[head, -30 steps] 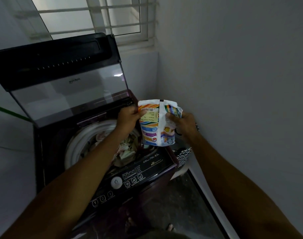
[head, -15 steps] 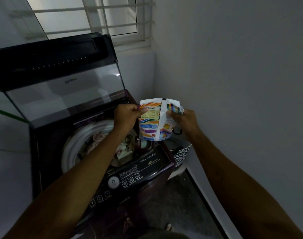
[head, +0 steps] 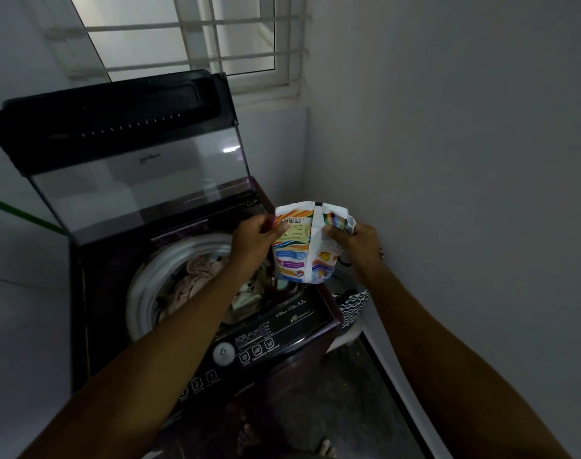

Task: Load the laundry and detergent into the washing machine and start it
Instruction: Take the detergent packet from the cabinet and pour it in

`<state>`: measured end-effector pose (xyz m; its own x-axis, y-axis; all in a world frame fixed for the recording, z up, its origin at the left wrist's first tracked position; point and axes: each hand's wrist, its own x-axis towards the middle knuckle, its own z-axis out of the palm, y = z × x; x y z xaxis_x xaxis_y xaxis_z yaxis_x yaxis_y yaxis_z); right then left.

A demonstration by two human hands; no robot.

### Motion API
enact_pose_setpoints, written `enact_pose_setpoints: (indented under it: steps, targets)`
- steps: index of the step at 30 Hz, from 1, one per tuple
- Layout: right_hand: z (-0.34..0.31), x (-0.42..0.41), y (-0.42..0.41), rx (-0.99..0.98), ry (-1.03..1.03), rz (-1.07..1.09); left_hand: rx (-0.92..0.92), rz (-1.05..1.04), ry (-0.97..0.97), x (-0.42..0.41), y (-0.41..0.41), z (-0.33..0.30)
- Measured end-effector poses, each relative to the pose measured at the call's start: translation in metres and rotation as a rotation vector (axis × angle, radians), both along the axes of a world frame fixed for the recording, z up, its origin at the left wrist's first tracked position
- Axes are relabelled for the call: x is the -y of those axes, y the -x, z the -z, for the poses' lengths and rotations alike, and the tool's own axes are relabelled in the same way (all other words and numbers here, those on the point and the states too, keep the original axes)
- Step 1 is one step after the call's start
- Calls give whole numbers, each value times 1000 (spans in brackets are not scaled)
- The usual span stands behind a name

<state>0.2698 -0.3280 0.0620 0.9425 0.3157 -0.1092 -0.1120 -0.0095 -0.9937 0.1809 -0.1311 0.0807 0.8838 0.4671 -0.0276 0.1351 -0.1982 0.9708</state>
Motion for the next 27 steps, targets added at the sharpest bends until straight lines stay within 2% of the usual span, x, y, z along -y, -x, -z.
enact_pose_setpoints:
  steps: [4, 8, 11, 15, 20, 27]
  targets:
    - [9, 2, -3, 5, 2, -61, -9, 30, 58, 3, 0, 3]
    - [20, 3, -1, -62, 51, -135, -50, -10, 16, 7, -5, 4]
    - [20, 3, -2, -130, 12, -111, -41, -17, -20, 13, -12, -3]
    - [4, -2, -9, -110, -3, -90, 4, -11, -2, 10, -19, -21]
    - [-28, -17, -16, -72, -74, -252, 143, -51, 23, 0, -25, -65]
    - [-78, -64, -21, 59, -55, -540, 311, -18, 105, -37, -21, -165]
